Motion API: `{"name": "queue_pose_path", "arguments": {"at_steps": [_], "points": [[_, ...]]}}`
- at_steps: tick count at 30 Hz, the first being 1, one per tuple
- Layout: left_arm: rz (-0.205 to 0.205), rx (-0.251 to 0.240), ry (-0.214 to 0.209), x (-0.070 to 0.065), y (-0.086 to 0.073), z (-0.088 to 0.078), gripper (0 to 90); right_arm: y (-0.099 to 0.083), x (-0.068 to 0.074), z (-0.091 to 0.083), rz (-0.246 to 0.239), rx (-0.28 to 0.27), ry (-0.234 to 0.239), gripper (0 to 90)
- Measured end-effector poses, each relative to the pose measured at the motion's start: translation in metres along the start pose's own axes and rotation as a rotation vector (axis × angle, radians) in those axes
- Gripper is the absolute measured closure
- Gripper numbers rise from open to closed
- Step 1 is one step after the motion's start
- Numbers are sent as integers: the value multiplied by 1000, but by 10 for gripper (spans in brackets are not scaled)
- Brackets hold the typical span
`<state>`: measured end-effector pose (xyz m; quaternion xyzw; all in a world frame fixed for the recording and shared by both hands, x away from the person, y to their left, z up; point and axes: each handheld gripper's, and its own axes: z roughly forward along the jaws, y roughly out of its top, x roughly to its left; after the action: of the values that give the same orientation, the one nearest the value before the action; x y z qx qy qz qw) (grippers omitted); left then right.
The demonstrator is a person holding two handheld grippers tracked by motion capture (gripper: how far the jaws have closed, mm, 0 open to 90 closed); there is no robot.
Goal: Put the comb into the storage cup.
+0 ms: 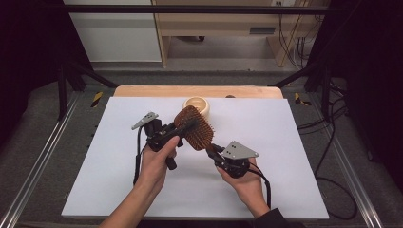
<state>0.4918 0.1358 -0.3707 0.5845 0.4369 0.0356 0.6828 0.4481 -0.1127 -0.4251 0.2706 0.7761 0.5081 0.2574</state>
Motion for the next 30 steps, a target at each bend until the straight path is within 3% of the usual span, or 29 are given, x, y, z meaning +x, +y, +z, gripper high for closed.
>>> {"name": "queue_pose_path", "arguments": {"at_steps": [17,20,23,30], "points": [[36,17,0,-9,2,0,522,-4,1,3,45,-4,31,719],[64,25,2,-10,2,0,525,-4,2,4,62,-3,44,711],[86,33,16,-10,4,1,526,-5,2,6,73,0,63,628],[87,-4,38,-6,19,-4,524,-5,0,1,78,23,18,377]]}}
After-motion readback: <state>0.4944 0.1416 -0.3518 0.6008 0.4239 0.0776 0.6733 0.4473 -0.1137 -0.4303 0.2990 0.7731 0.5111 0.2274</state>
